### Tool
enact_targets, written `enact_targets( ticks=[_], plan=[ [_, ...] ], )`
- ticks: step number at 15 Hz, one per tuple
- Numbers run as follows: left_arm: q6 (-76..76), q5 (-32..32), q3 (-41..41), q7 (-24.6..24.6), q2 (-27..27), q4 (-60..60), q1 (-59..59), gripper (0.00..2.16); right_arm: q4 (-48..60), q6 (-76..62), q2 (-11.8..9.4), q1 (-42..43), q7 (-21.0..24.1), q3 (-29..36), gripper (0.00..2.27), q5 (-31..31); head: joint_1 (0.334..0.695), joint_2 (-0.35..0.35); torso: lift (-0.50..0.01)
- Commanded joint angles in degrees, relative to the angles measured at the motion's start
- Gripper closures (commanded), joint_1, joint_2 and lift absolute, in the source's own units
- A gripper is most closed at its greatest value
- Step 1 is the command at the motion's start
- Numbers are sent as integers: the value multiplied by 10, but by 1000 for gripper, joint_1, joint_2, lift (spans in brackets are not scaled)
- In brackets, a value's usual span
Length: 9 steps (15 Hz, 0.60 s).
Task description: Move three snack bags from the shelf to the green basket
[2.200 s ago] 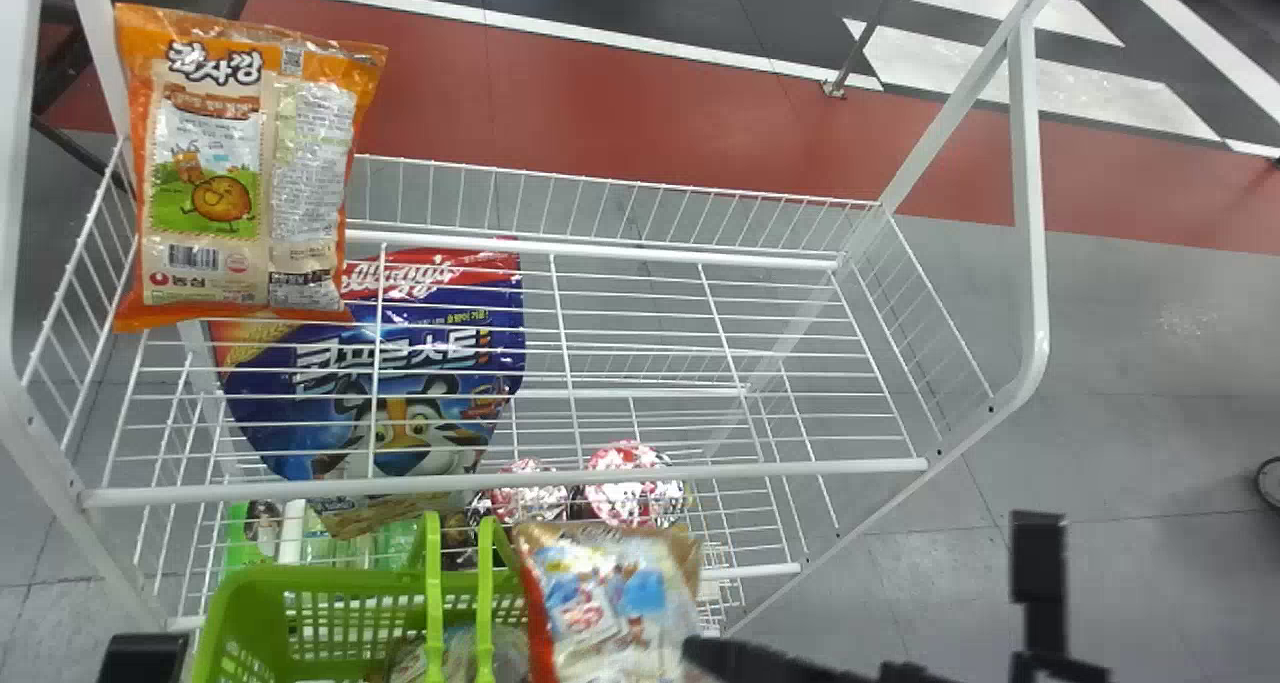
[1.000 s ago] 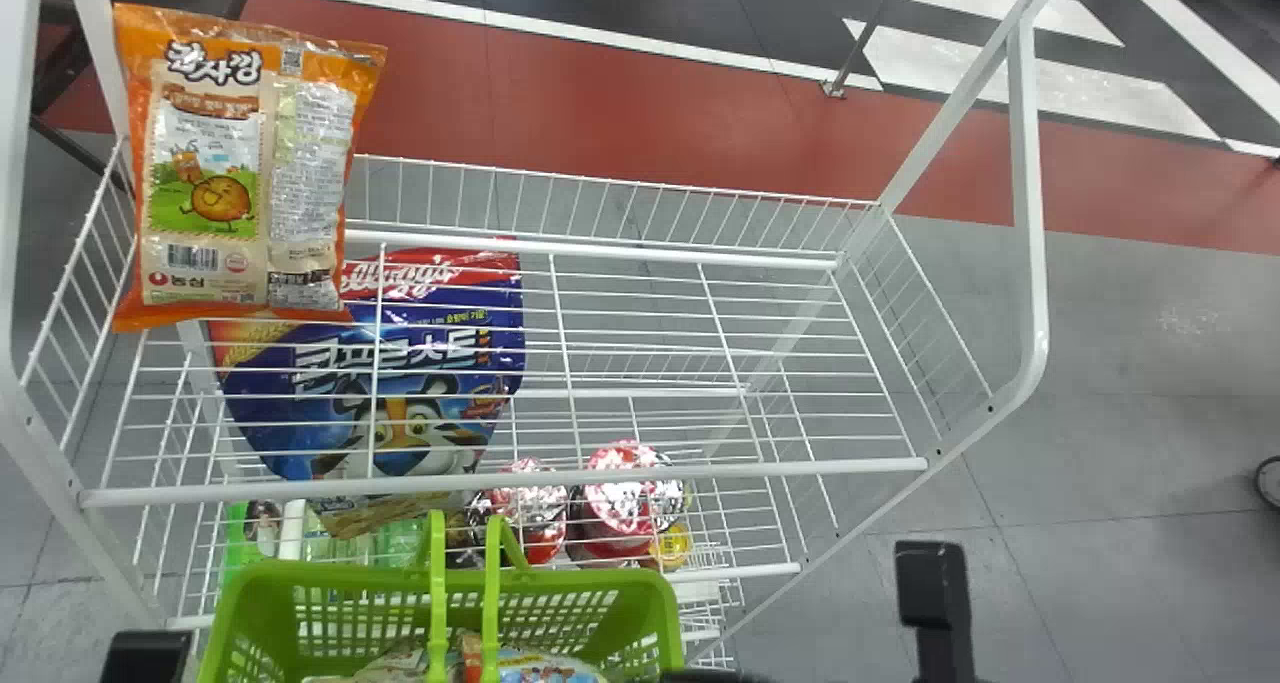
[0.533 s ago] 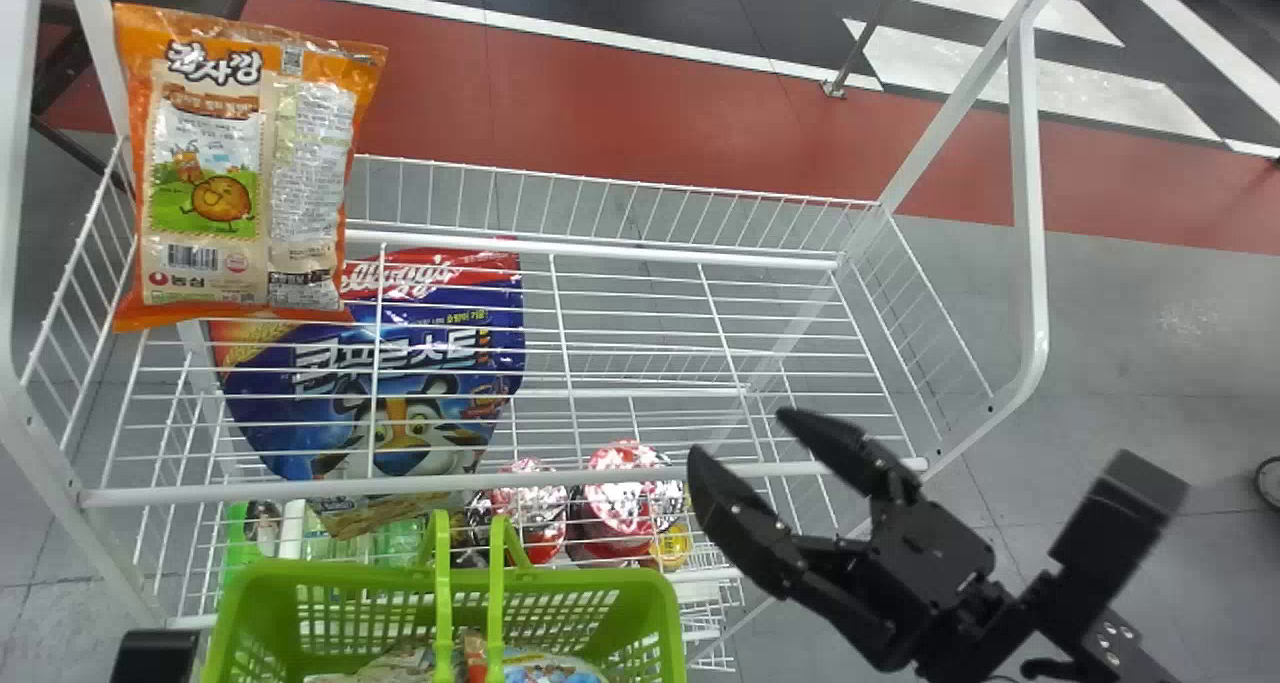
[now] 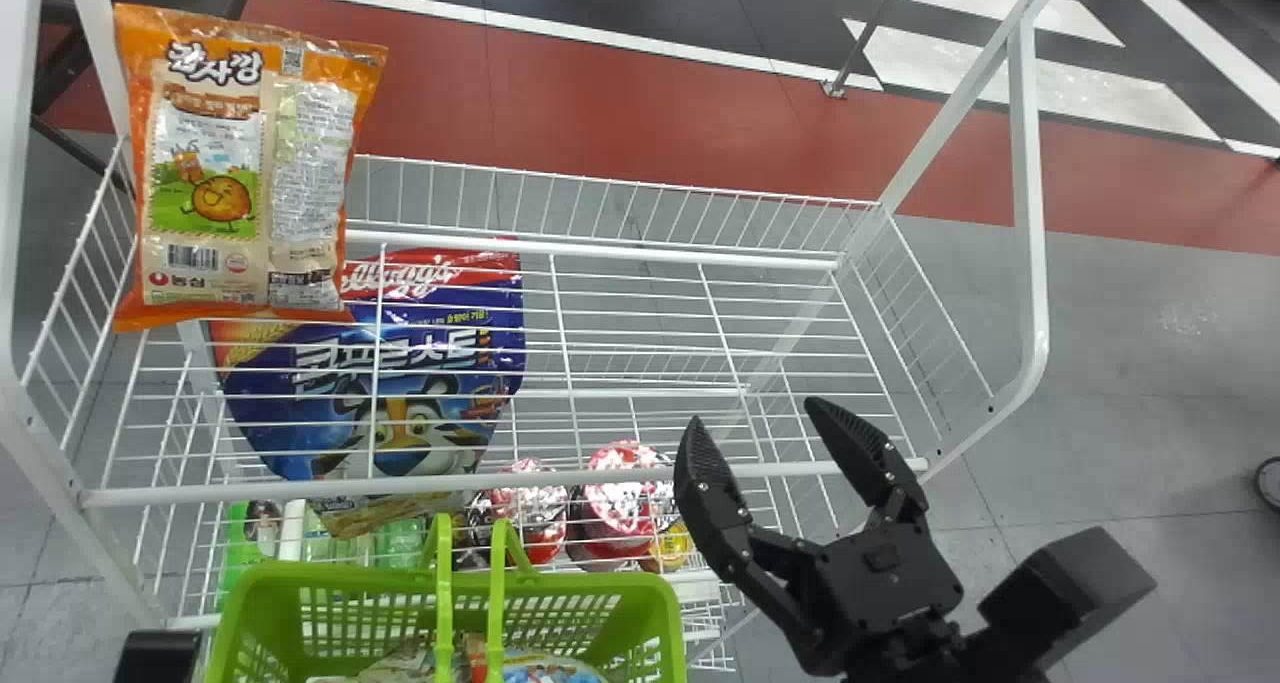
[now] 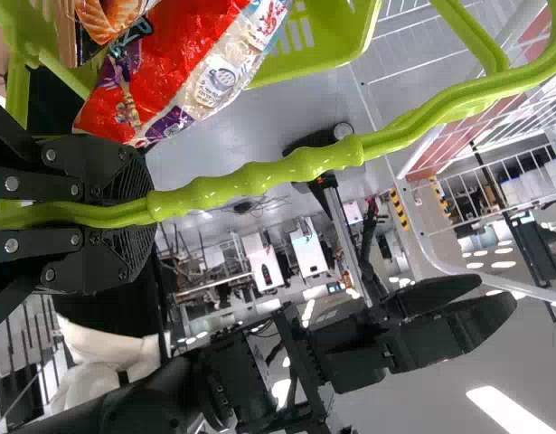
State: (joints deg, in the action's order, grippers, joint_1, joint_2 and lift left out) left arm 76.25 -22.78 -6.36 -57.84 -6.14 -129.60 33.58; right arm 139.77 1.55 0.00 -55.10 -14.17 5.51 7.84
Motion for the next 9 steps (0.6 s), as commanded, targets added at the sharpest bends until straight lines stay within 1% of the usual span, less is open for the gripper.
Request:
enact_targets(
  ticks=[1, 9],
  plan=[
    [0, 0, -1, -1, 0, 0, 1, 1922, -9, -7, 1, 0, 1, -3, 63, 0, 695, -350, -48],
    [-4, 0, -2, -4, -2, -8, 7, 1922, -7, -12, 1, 2, 2, -9, 63, 0, 695, -350, -48]
  ],
)
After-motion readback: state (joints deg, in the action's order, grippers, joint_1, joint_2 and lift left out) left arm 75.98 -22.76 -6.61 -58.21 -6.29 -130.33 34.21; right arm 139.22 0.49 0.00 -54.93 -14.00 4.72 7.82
